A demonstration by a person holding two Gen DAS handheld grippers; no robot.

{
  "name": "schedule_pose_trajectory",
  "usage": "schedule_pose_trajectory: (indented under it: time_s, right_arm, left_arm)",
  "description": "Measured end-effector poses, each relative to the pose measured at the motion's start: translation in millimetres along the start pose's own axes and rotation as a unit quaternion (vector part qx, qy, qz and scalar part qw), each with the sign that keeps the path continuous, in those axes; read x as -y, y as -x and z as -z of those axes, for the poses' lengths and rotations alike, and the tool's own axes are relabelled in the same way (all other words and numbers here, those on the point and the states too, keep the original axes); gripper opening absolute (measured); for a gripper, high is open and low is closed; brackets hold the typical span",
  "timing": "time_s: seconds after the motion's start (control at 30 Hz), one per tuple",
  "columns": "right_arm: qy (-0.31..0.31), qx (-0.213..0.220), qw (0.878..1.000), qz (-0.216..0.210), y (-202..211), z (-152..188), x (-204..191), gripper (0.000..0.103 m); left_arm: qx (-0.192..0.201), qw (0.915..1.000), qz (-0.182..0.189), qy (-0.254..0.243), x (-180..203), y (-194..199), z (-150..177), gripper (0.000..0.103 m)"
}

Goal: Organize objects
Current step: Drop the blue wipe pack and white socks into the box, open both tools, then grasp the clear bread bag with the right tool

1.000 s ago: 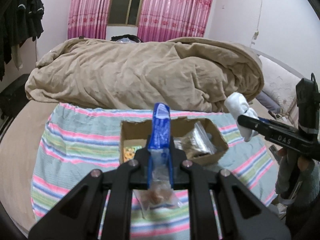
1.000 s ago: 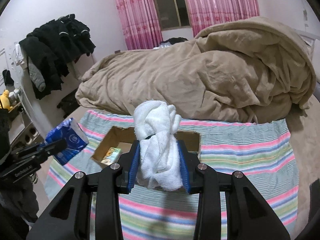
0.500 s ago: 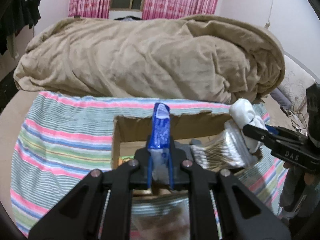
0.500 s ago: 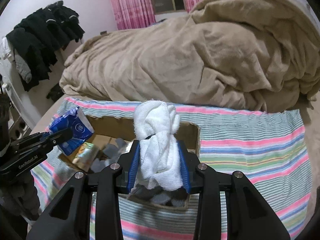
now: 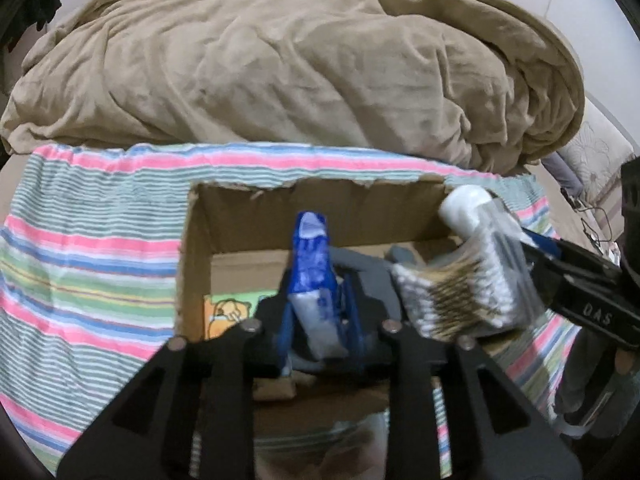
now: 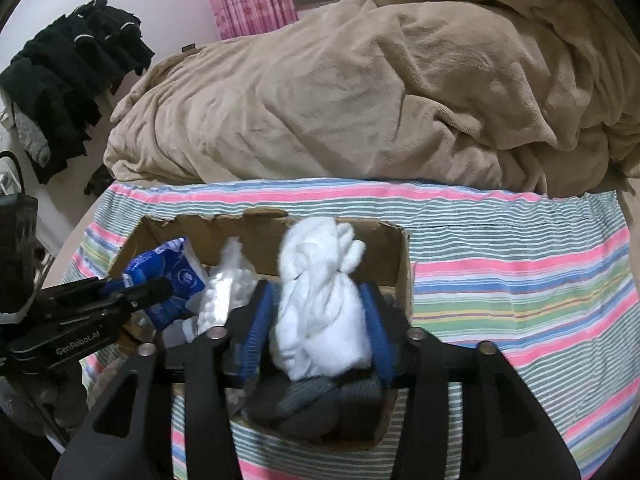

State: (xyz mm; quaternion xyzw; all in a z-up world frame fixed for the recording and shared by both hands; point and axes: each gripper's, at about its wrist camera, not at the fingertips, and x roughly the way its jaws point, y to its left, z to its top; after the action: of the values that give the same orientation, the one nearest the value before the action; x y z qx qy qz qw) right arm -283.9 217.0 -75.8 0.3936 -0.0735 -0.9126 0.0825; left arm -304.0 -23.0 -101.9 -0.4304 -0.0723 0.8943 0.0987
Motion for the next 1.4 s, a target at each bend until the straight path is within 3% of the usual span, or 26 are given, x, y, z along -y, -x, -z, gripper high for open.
schedule_pose_trajectory:
  time_s: [0.03, 0.07, 0.1, 0.13, 0.53, 0.63, 0.8, 1.17, 1.4]
  right_arm:
    - [0.002, 0.003, 1.0, 0.001, 3.6, -0.3, -2.1, 0.059]
    - [0.003, 0.008, 1.0, 0.004, 7.5, -0.4, -3.9, 0.069]
    - [0.002, 0.013, 1.0, 0.005, 14.2, -0.4, -4.9, 0.075]
    - [-0.002, 0.016, 1.0, 0.004, 19.1, -0.6, -5.3, 0.075]
    - [0.006, 0.063, 0.998, -0.007, 107.7, 1.5, -37.4, 0.075]
    - [0.013, 0.075, 0.997, -0.011, 131.1, 5.3, -48.6, 0.075]
    - [0.019, 0.083, 0.996, -0.015, 158.2, 18.7, -66.2, 0.076]
    - [0.021, 0.065, 0.997, -0.022, 170.2, 60.6, -95.1, 0.076]
    - [0.032, 0.024, 0.999, -0.031, 136.4, 80.6, -115.0, 0.076]
  left_arm:
    - [0.004, 1.0, -0.003, -0.001, 1.2, 4.5, -0.5, 0.04]
    - [0.008, 0.9999, -0.006, -0.002, 2.6, 9.7, -1.1, 0.047]
    - [0.012, 0.9999, -0.009, -0.003, 4.0, 16.2, -1.5, 0.065]
    - [0.016, 0.9998, -0.009, -0.002, 4.7, 21.8, -2.0, 0.075]
    - [0.081, 0.9961, -0.033, 0.012, 15.2, 131.6, 9.5, 0.081]
    - [0.105, 0.9938, -0.032, 0.017, 15.8, 164.2, 22.6, 0.087]
    - [0.122, 0.9916, -0.034, 0.026, 11.3, 201.7, 51.9, 0.088]
    - [0.096, 0.9934, -0.055, 0.029, -7.5, 211.7, 118.8, 0.089]
    - [0.07, 0.9941, -0.057, 0.06, -38.3, 194.0, 147.0, 0.089]
